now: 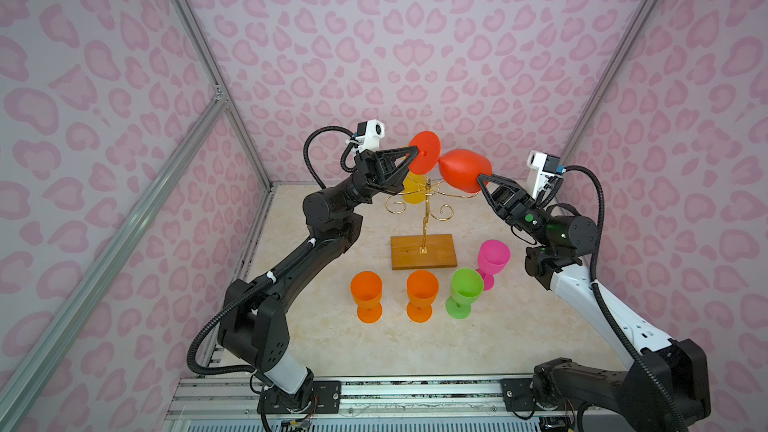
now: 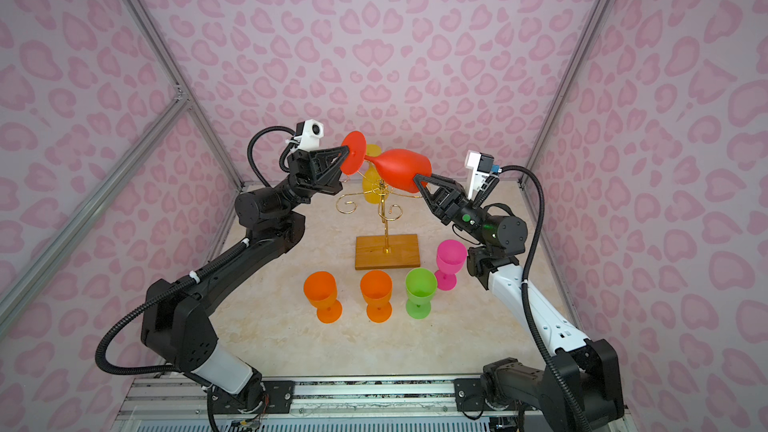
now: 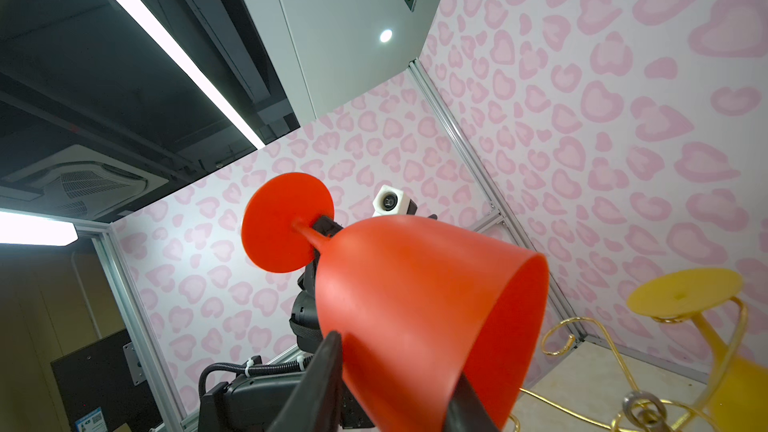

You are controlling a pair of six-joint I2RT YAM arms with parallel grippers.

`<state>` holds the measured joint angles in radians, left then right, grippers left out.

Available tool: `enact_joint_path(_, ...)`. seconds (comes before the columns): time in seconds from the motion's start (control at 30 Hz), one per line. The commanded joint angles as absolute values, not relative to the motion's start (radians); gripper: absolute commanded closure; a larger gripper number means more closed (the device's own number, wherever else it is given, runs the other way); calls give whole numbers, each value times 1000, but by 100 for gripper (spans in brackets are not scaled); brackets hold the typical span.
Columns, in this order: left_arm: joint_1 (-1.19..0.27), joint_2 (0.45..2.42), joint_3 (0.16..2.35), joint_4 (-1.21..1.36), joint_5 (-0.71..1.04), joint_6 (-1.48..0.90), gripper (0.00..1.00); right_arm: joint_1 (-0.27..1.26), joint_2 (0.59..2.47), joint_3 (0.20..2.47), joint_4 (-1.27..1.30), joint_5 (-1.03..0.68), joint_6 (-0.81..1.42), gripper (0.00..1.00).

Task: Take the wine glass off the wine glass rack
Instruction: 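Raise the red glass toward the right gripper while the right gripper grasps its bowl, then open the left gripper and pull the red glass away with the right gripper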

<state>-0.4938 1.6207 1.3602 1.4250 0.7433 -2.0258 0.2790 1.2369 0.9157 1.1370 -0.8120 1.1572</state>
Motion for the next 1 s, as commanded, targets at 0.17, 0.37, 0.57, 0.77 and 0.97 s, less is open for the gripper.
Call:
enact_joint_path(0.17,-506,1674,1389,1560,695,-2123,98,282,1268,906,1326,-865,1233,79)
enact_joint_path(0.37,-514,1704,1416,1580,692,-2154,92,281,1301,914,1429,-876,1295,92)
enact_joint_path(0.57,-514,1720,1422,1595,683,-2168,83,281,1318,921,1463,-879,1318,99)
enact_joint_path(0.77,-514,1715,1417,1596,687,-2159,71,270,1304,927,1433,-872,1297,100)
enact_joint_path(0.97,-514,1707,1398,1595,697,-2136,54,228,1237,928,1315,-869,1222,100)
